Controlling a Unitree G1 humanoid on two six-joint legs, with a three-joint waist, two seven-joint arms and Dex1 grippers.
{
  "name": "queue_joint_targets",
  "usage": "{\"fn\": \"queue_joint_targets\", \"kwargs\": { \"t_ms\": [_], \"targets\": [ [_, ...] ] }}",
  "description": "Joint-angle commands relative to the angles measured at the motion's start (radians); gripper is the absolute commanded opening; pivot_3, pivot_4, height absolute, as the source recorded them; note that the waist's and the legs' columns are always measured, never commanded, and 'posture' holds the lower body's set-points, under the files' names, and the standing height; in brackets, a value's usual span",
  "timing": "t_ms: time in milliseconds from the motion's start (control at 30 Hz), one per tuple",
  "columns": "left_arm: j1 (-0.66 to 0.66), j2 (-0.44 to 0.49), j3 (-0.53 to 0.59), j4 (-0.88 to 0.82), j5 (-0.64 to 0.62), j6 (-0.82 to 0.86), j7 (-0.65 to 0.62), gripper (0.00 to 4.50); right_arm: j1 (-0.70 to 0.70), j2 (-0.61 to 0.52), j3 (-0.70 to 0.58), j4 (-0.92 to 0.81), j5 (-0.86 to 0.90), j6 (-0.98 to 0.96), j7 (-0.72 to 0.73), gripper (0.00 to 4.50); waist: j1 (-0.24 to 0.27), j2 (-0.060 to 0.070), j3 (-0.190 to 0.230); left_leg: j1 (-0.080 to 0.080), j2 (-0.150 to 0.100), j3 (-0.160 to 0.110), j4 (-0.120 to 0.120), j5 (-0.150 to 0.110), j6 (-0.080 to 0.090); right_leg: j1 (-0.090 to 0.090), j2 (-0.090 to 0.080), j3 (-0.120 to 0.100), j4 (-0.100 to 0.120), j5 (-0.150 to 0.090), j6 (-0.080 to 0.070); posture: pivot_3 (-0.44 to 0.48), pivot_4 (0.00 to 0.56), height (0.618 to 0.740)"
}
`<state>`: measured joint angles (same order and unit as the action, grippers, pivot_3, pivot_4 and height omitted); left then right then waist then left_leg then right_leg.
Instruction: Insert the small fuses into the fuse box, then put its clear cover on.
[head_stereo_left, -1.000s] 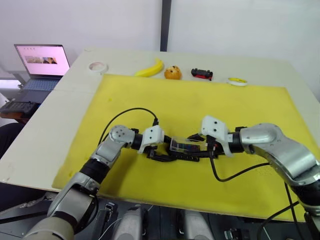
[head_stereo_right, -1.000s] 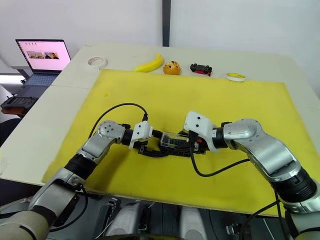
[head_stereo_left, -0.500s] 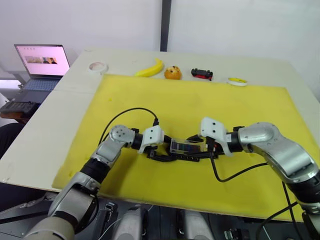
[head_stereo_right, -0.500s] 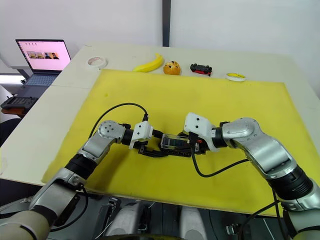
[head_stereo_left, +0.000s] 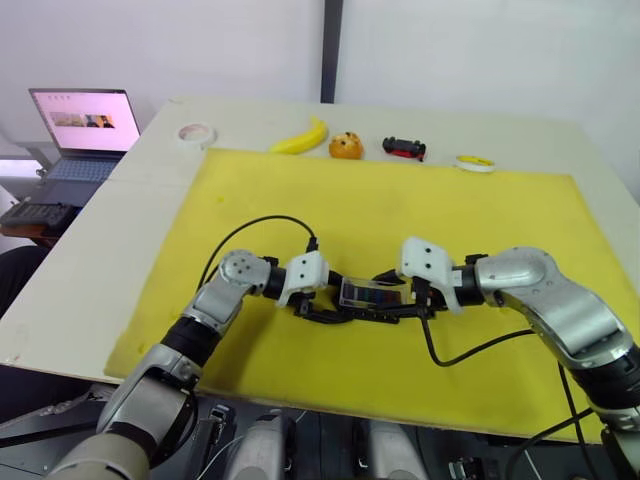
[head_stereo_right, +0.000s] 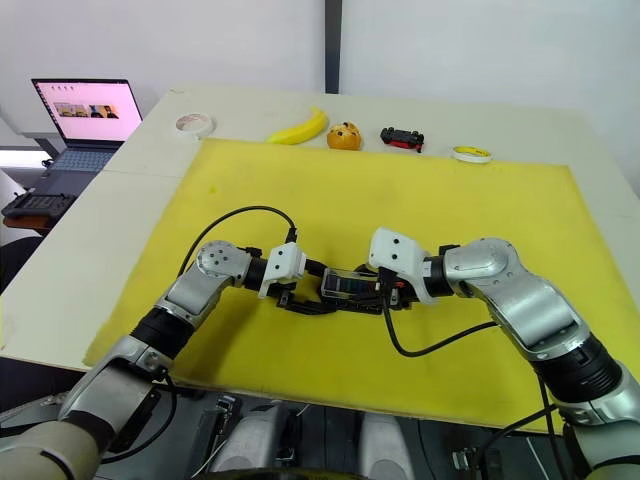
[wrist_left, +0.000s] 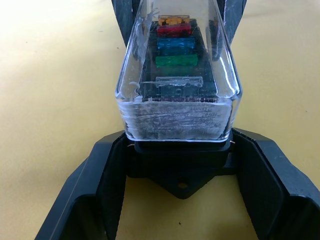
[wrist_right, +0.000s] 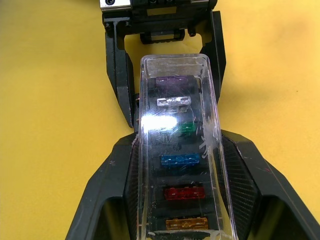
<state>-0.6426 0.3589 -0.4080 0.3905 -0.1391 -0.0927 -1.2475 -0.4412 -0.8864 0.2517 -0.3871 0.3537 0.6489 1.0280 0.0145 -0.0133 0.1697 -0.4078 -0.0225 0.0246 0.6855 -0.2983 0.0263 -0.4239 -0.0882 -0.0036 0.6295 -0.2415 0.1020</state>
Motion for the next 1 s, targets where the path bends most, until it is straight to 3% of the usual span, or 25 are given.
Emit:
{"fn": "queue_joint_targets", "kwargs": {
  "t_ms": [33,433,767,1000],
  "targets": [
    [-0.005,-0.002,0.002,-0.013,0.027,0.007,0.003,2.59,0.035,-0.001,-0.013,0.007,-0.001,-0.002,0.011,1.70,0.001,0.000,0.000,0.000,0.000,0.000,0.000,0.000,0.000,0.000,0.000,0.000,0.000,0.000,0.000,0.000,0.150,0.740],
    [0.001,-0.009,0.005,-0.018,0.035,0.005,0.005,2.59,0.044,-0.002,0.012,0.035,-0.043,-0.061,0.041,1.70,0.001,0.000,0.000,0.000,-0.001,0.000,0.000,0.000,0.000,0.000,0.001,0.000,0.000,0.000,0.000,0.000,0.150,0.740],
    [0.001,-0.017,0.007,-0.020,0.037,0.008,0.012,2.59,0.004,0.016,0.036,0.024,-0.048,0.084,0.008,1.70,0.001,0.000,-0.001,0.000,-0.001,0.000,0.000,0.000,0.000,0.001,0.000,-0.001,0.000,0.000,0.000,0.000,0.150,0.740],
    [0.000,-0.021,0.011,-0.019,0.039,0.011,0.014,2.59,0.090,-0.011,0.005,-0.033,-0.042,0.099,-0.013,1.70,0.004,0.000,-0.001,0.000,-0.001,-0.001,0.000,0.000,0.000,0.001,-0.001,-0.001,0.000,0.000,0.000,0.000,0.150,0.740]
  ]
}}
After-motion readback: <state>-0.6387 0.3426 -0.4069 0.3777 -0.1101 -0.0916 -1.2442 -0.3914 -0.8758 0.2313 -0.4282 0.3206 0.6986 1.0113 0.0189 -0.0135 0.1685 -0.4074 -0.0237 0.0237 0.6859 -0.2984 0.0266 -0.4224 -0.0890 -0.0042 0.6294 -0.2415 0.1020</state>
